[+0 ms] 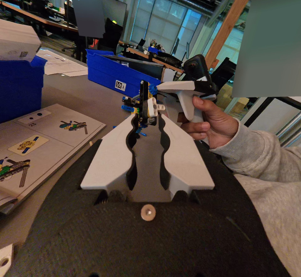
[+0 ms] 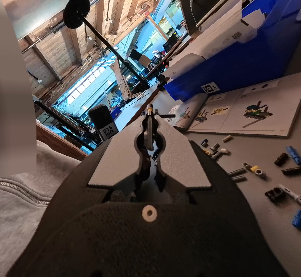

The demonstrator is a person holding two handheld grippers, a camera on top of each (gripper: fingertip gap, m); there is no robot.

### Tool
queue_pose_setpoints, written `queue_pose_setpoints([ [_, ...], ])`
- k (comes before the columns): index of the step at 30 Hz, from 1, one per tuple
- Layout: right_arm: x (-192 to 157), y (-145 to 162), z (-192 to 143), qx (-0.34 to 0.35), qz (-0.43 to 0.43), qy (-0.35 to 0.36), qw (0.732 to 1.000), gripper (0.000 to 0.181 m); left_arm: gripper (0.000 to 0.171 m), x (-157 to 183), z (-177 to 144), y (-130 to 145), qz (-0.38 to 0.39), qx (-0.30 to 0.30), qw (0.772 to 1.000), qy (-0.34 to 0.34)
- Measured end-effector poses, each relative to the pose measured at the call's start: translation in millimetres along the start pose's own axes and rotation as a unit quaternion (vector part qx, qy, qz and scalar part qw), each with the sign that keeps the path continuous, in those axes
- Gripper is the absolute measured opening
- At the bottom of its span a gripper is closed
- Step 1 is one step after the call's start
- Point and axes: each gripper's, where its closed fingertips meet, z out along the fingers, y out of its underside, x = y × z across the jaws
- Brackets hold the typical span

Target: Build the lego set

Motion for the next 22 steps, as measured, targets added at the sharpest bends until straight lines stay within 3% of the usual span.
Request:
queue_pose_setpoints([
  [6,-4.2,-6.5,-4.4,0.004,0.001,-0.012,1.000,0.004,0.036,4.1,-7.3,-15.2,-0.070,0.049,0.995,0.052],
  [10,-19.3,-15.3,-8.0,0.002,0.023,-0.068,0.997,0.005,0.042,-2.3,-19.5,-32.1,-0.173,0.108,0.973,0.105],
  [13,-47.6,-20.6,-11.8,-0.016,0.052,-0.173,0.983,0.005,0.054,-2.4,-24.4,-36.6,-0.288,0.122,0.930,0.191],
  [17,-78.6,-23.3,-16.5,-0.050,0.076,-0.294,0.951,0.005,0.070,16.9,-32.9,-47.7,-0.405,0.133,0.839,0.339],
  [22,-99.0,-9.3,-5.0,-0.107,0.082,-0.351,0.926,0.005,0.078,55.1,-27.2,-40.7,-0.406,0.075,0.812,0.412],
])
